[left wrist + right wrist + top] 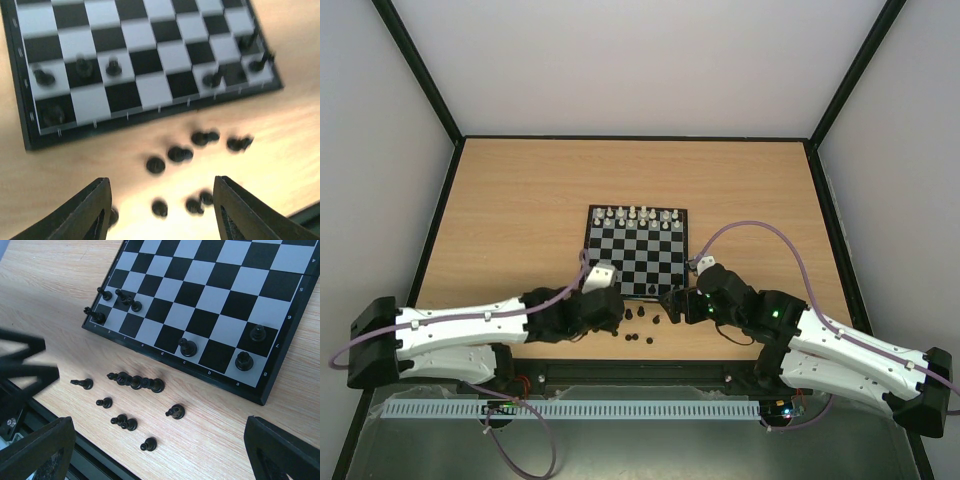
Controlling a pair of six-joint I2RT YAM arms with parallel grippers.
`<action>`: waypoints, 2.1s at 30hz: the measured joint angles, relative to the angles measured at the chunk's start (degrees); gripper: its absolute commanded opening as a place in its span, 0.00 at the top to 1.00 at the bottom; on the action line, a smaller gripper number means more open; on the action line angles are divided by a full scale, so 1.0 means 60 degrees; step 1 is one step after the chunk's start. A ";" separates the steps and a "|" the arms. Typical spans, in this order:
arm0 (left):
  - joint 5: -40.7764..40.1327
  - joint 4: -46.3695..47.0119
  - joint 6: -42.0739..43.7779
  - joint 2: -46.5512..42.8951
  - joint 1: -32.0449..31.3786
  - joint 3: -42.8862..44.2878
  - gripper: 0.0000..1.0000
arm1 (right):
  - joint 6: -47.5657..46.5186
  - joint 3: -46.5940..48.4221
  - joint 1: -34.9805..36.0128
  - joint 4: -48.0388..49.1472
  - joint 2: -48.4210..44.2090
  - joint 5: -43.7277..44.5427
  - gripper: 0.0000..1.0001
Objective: Set up the chess pieces on the board
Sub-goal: Pick up the chess piece at the center of the board.
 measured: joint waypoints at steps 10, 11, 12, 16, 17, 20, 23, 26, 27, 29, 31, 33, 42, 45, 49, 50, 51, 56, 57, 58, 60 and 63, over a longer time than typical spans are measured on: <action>-0.0051 -0.0200 -0.1920 0.0747 -0.1778 -0.0943 0.62 | 0.0000 0.0000 0.0000 0.0000 0.0000 -0.0004 0.07; -0.0055 -0.0138 -0.2014 0.0922 -0.1818 -0.0943 0.63 | 0.0000 0.0000 0.0000 0.0000 0.0000 -0.0004 0.07; -0.0062 -0.0087 -0.2091 0.1071 -0.1843 -0.0943 0.64 | 0.0000 0.0000 0.0000 0.0000 0.0000 -0.0004 0.07; -0.0066 0.0146 -0.2160 0.1599 -0.1851 -0.0943 0.64 | 0.0000 0.0000 0.0000 0.0000 0.0000 -0.0007 0.07; -0.0062 0.0197 -0.2160 0.1698 -0.1851 -0.0943 0.64 | 0.0000 0.0000 0.0000 0.0000 0.0000 -0.0007 0.07; -0.0062 0.0368 -0.2160 0.1993 -0.1851 -0.0943 0.63 | 0.0000 0.0000 0.0000 0.0000 0.0000 -0.0011 0.07; -0.0051 0.0477 -0.2153 0.2269 -0.1851 -0.0943 0.62 | 0.0000 0.0000 0.0000 0.0000 0.0000 -0.0025 0.07; -0.0029 0.0656 -0.2124 0.2488 -0.1847 -0.0943 0.62 | 0.0000 0.0000 0.0000 0.0000 0.0000 -0.0033 0.07; -0.0025 0.0710 -0.2116 0.2532 -0.1843 -0.0943 0.62 | 0.0000 0.0000 0.0000 0.0000 0.0000 -0.0036 0.07; -0.0007 0.0845 -0.2095 0.2637 -0.1836 -0.0943 0.63 | 0.0000 0.0000 0.0000 0.0000 0.0000 -0.0040 0.07; 0.0018 0.0900 -0.2069 0.2721 -0.1821 -0.0943 0.64 | 0.0000 0.0000 0.0000 0.0000 0.0000 -0.0040 0.07; 0.0044 0.0973 -0.2036 0.2809 -0.1796 -0.0943 0.66 | -0.0004 0.0000 0.0000 0.0000 0.0000 -0.0044 0.07; 0.0080 0.1147 -0.1898 0.3038 -0.1701 -0.0943 0.73 | -0.0004 -0.0004 0.0000 0.0004 0.0000 -0.0069 0.07; 0.0084 0.1166 -0.1894 0.3053 -0.1672 -0.0943 0.77 | -0.0004 -0.0004 0.0000 0.0004 0.0000 -0.0073 0.07; 0.0098 0.1191 -0.1865 0.3060 -0.1647 -0.0943 0.88 | -0.0004 -0.0004 0.0000 0.0004 0.0000 -0.0073 0.07; 0.0106 0.1195 -0.1872 0.3060 -0.1639 -0.0943 0.90 | -0.0004 -0.0004 0.0000 0.0004 0.0000 -0.0073 0.07; 0.0113 0.1202 -0.1821 0.3060 -0.1617 -0.0943 0.91 | -0.0004 -0.0004 0.0000 0.0004 0.0000 -0.0073 0.07; 0.0062 0.1279 -0.1818 0.3111 -0.1574 -0.0940 0.92 | -0.0004 -0.0004 0.0000 0.0004 0.0000 -0.0073 0.07; 0.0044 0.1290 -0.1821 0.3115 -0.1566 -0.0940 0.92 | -0.0004 -0.0004 0.0000 0.0004 0.0000 -0.0073 0.07; 0.0036 0.1290 -0.1818 0.3115 -0.1566 -0.0940 0.92 | -0.0004 -0.0004 0.0000 0.0004 0.0000 -0.0073 0.07; 0.0029 0.1224 -0.1803 0.3115 -0.1563 -0.0914 0.92 | -0.0004 -0.0007 0.0000 0.0004 -0.0004 -0.0073 0.07; -0.0022 0.0787 -0.1705 0.3034 -0.1530 -0.0688 0.92 | -0.0004 -0.0025 0.0000 0.0011 -0.0004 -0.0076 0.07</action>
